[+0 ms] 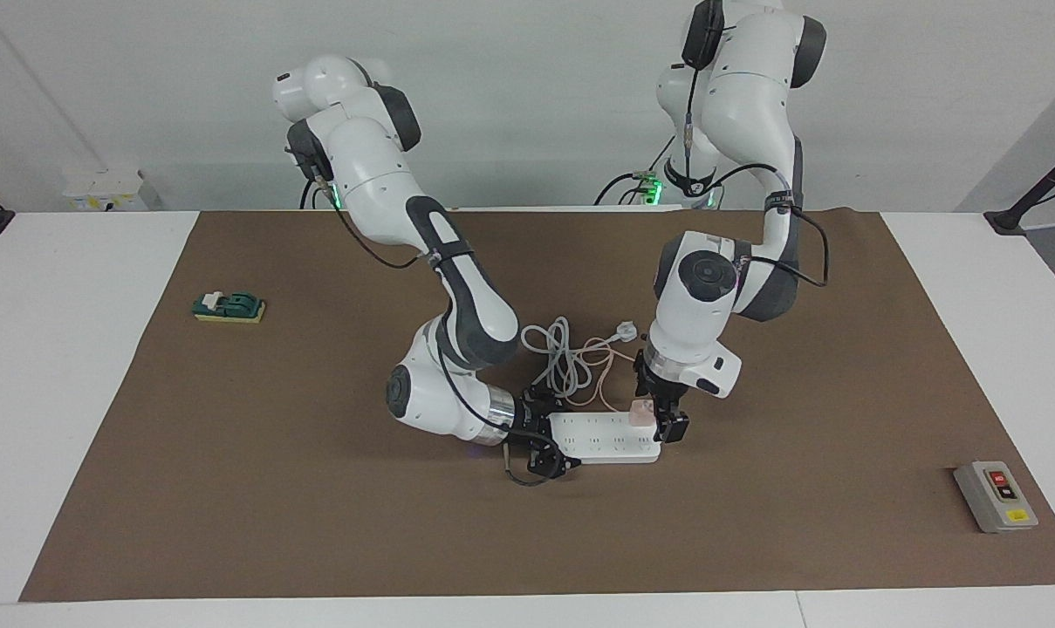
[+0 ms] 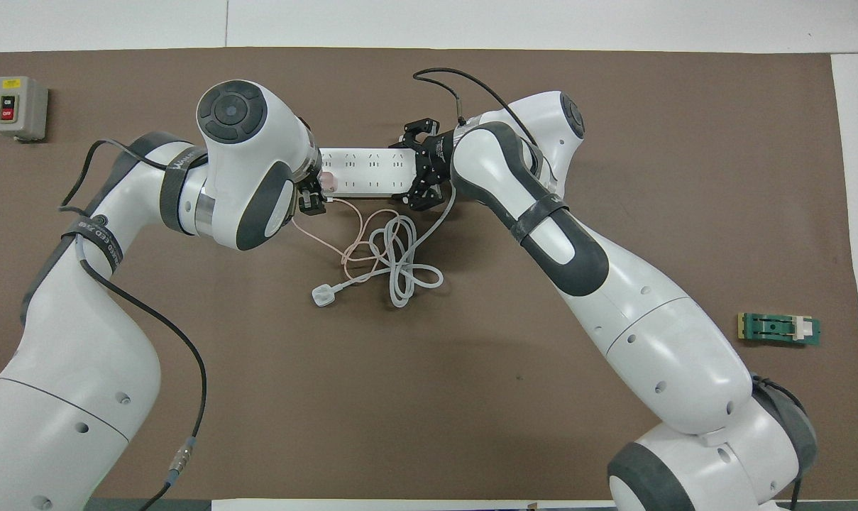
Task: Unplug charger and place it aside
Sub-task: 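Grasp the pink charger with the left gripper while the right gripper holds the strip, then pull the pink charger out of the strip with the left gripper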
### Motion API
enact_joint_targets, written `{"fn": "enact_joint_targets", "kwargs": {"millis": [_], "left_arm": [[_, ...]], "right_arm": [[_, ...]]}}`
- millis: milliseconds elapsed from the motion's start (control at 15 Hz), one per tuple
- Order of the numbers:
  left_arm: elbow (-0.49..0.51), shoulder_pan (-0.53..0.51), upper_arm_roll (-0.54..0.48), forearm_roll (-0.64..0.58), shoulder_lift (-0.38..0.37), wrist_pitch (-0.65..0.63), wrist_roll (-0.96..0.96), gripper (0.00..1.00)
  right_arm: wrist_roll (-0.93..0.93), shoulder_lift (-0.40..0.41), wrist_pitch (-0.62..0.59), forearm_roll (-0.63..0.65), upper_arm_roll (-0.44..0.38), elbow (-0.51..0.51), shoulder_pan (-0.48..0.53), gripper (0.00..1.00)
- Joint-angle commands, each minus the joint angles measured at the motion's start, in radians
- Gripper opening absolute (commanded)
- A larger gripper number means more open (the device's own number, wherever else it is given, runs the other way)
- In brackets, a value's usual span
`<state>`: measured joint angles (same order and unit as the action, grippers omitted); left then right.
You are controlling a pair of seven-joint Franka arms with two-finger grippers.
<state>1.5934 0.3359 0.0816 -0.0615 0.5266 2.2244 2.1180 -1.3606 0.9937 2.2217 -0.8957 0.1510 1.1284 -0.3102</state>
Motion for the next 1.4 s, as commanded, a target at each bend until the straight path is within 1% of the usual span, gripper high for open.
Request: {"fn": "enact_joint_targets", "kwargs": {"millis": [0, 67, 133, 200, 667, 800, 933, 1067, 1200, 1333], "left_arm": [[0.048, 0.006, -0.013, -0.018, -0.037, 0.021, -0.001, 0.44], [0.046, 0.003, -0.013, -0.018, -0.036, 0.023, -0.003, 0.32], [0.046, 0.005, -0.013, -0.018, -0.036, 0.024, -0.004, 0.15], [0.046, 0.006, -0.013, -0.018, -0.036, 0.026, -0.006, 0.0], [0.034, 0.005, -0.013, -0.018, -0.036, 0.009, -0.041, 0.0], [-0.009, 0.0, -0.013, -0.018, -0.037, -0.043, -0.047, 0.0], [-0.07, -0.006, -0.014, -0.015, -0.042, -0.139, -0.079, 0.0], [-0.096, -0.023, -0.011, -0.003, -0.069, -0.202, -0.104, 0.0], [-0.095, -0.053, -0.006, 0.006, -0.12, -0.247, -0.13, 0.0], [-0.096, -0.095, -0.006, 0.038, -0.167, -0.319, -0.237, 0.0]], "right_arm": [[0.044, -0.017, 0.026, -0.012, 0.01, 0.053, -0.01, 0.42], [0.044, -0.017, 0.026, -0.015, 0.01, 0.053, -0.009, 0.42], [0.044, -0.017, 0.026, -0.017, 0.01, 0.053, -0.007, 0.42], [0.044, -0.017, 0.026, -0.019, 0.01, 0.053, -0.007, 0.42], [0.044, -0.017, 0.024, -0.019, 0.01, 0.053, -0.003, 0.42], [0.044, -0.018, 0.022, -0.02, 0.01, 0.053, -0.001, 0.42], [0.044, -0.018, 0.022, -0.02, 0.01, 0.053, 0.003, 0.42], [0.044, -0.018, 0.021, -0.02, 0.01, 0.053, 0.003, 0.42], [0.044, -0.018, 0.021, -0.02, 0.01, 0.053, 0.003, 0.42], [0.043, -0.018, 0.022, -0.02, 0.01, 0.053, 0.003, 0.43]]}}
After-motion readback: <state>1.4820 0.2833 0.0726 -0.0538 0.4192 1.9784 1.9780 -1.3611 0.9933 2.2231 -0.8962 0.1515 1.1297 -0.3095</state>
